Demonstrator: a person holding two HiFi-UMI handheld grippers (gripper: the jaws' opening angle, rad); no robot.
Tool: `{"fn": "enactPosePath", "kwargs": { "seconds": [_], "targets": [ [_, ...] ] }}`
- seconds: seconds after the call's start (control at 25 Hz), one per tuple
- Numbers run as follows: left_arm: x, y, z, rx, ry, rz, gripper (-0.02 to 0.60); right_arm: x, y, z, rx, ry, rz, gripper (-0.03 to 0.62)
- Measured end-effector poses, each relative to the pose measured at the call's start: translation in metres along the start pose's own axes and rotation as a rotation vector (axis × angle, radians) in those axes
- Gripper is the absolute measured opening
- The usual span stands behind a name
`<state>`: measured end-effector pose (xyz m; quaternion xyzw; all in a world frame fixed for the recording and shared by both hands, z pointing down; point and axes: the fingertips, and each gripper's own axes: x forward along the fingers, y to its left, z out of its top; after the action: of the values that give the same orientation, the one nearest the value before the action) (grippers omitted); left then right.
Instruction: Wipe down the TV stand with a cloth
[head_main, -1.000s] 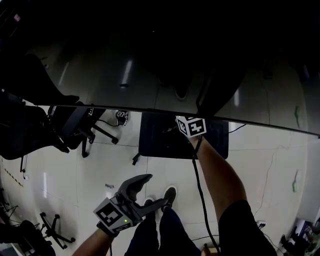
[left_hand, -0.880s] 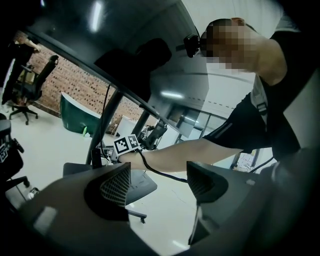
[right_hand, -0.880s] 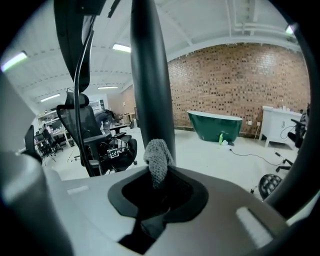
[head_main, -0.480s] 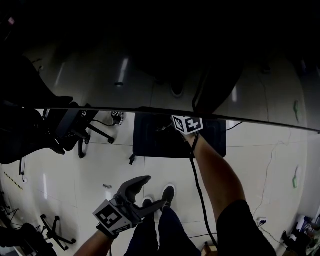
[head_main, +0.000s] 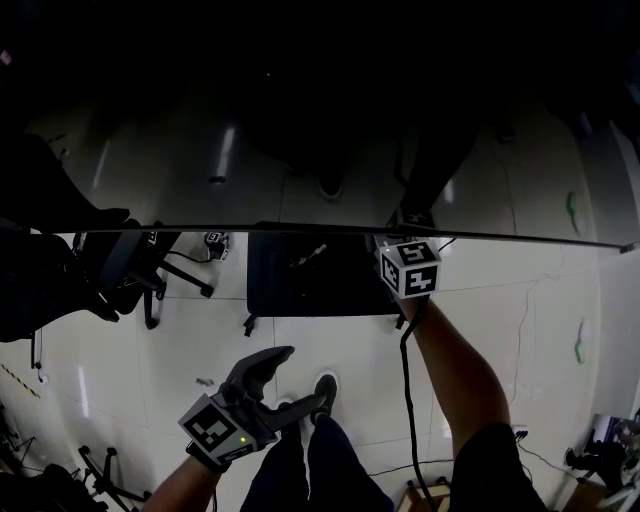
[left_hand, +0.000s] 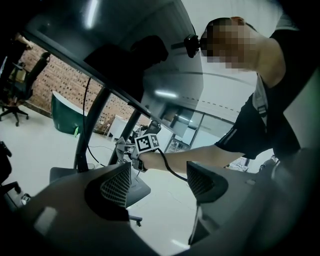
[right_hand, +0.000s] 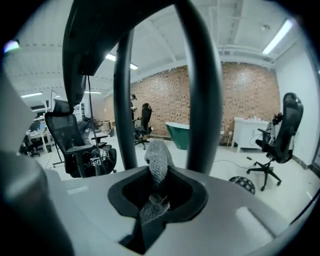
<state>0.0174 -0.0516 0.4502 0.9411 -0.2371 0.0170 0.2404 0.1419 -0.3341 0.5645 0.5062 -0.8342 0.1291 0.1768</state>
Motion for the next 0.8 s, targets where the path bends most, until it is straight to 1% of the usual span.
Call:
{"fn": "enactPosePath", "kwargs": {
  "seconds": [0.12, 0.2, 0.28, 0.4, 0.64, 0.8],
  "targets": [
    [0.002, -0.009, 0.004, 0.019, 0.007, -0.018, 0.373, -0.017, -0.037, 0.007, 0.012, 0.011, -0.092, 0.061],
    [0.002, -0.011, 0.006, 0.018, 0.006, -0.019, 0.373, -0.022, -0.055, 0.01, 0.045, 0.011, -0.131, 0.061],
    [0.001, -0.01, 0.004, 0.018, 0.006, -0.018, 0.373, -0.021, -0.062, 0.017, 0.066, 0.002, -0.142, 0.061],
    [0.002, -0.008, -0.002, 0.008, 0.019, -0.016, 0.373, -0.016, -0.06, 0.019, 0.082, -0.006, -0.136, 0.061],
    [0.006, -0.002, -0.012, -0.015, 0.037, -0.005, 0.373, 0.002, -0.062, -0.018, 0.106, 0.056, -0.127, 0.061],
    [0.01, 0.004, -0.018, -0.017, 0.047, -0.009, 0.373, 0.015, -0.069, -0.052, 0.114, 0.113, -0.146, 0.061]
  ]
}}
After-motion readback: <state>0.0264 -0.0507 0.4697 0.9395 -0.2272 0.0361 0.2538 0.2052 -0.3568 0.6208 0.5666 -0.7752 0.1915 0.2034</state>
